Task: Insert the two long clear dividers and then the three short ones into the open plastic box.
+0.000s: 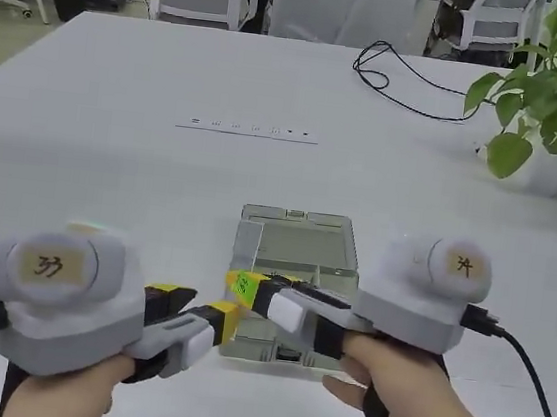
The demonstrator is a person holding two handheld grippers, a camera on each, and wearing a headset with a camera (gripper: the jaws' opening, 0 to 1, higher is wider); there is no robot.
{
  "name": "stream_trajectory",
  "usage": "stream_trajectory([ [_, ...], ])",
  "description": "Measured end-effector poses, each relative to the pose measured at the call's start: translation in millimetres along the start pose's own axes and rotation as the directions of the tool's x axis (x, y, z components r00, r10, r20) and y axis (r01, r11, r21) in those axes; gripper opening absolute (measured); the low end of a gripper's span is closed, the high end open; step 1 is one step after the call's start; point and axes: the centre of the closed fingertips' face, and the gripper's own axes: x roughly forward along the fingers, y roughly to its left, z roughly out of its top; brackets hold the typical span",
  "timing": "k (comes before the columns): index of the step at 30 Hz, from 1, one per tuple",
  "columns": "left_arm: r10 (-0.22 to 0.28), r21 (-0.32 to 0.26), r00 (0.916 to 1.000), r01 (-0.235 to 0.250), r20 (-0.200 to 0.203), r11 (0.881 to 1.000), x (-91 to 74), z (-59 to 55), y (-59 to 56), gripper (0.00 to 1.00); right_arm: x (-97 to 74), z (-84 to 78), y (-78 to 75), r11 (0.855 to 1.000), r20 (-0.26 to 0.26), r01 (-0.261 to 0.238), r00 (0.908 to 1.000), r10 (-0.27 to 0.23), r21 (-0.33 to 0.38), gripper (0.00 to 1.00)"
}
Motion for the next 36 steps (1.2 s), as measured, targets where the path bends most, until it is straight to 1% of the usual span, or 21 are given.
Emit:
stream_trajectory([
  [2, -0.005, 0.0, 1.0, 0.005, -0.005, 1.0, 0.3, -0.8, -1.5, 0.3, 0.9, -1.6, 0.1, 1.0, -0.007, 0.001, 1.0, -0.001, 0.017, 0.21],
  [6, -0.021, 0.007, 0.9997, 0.021, -0.014, 1.0, 1.1, -1.4, -5.1, 0.3, 2.4, -0.5, -0.6, 0.999, 0.003, 0.003, 1.0, -0.003, 0.053, 0.16],
  [10, -0.032, 0.01, 0.9993, 0.032, -0.018, 0.999, 2.5, 0.0, -6.8, 0.3, 4.7, -1.7, -0.8, 0.996, -0.005, 0.002, 1.0, -0.002, 0.087, 0.14],
  [13, -0.041, 0.013, 0.999, 0.041, -0.02, 0.999, 3.1, 1.3, -8.6, 0.3, 5.2, -0.6, -1.2, 0.995, -0.002, 0.005, 1.0, -0.005, 0.103, 0.09],
  [14, -0.04, 0.015, 0.9989, 0.04, -0.022, 0.999, 3.4, 1.0, -8.3, 0.3, 5.6, -0.7, -0.3, 0.993, -0.005, 0.001, 1.0, 0.0, 0.122, 0.09],
  [18, -0.038, 0.018, 0.999, 0.038, -0.025, 0.999, 3.5, 1.0, -7.5, 0.3, 6.7, -1.0, -1.7, 0.988, -0.005, 0.003, 1.0, -0.002, 0.152, 0.08],
  [20, -0.037, 0.019, 0.999, 0.037, -0.026, 0.999, 3.7, 1.1, -7.1, 0.3, 6.7, -0.8, 0.3, 0.987, -0.003, -0.005, 1.0, 0.005, 0.158, 0.08],
  [23, -0.045, -0.004, 0.9988, 0.045, -0.02, 0.999, 3.9, 2.5, -7.5, 0.3, 6.5, 1.2, 1.1, 0.987, 0.0, -0.014, 0.9999, 0.014, 0.162, 0.07],
  [27, -0.054, -0.017, 0.9983, 0.053, -0.023, 0.998, 3.6, 3.0, -9.0, 0.3, 5.5, 1.8, -0.2, 0.98, -0.013, -0.013, 0.9998, 0.016, 0.198, 0.06],
  [30, -0.056, -0.022, 0.9981, 0.056, -0.026, 0.998, 3.6, 4.1, -9.8, 0.3, 4.8, 2.4, 0.9, 0.98, -0.012, -0.015, 0.9998, 0.017, 0.196, 0.06],
  [32, -0.056, -0.035, 0.9979, 0.055, -0.032, 0.998, 3.3, 4.5, -10.5, 0.31, 4.4, 2.9, 1.4, 0.98, -0.013, -0.013, 0.9998, 0.016, 0.196, 0.06],
  [34, -0.058, -0.021, 0.9979, 0.058, -0.029, 0.998, 3.0, 5.9, -11.6, 0.31, 4.2, 4.1, 1.3, 0.978, -0.012, -0.012, 0.9998, 0.014, 0.207, 0.06],
  [36, -0.062, 0.005, 0.9973, 0.062, -0.04, 0.998, 2.4, 5.5, -12.5, 0.32, 4.1, 5.9, 0.0, 0.975, -0.015, -0.003, 0.9999, 0.007, 0.22, 0.06],
])
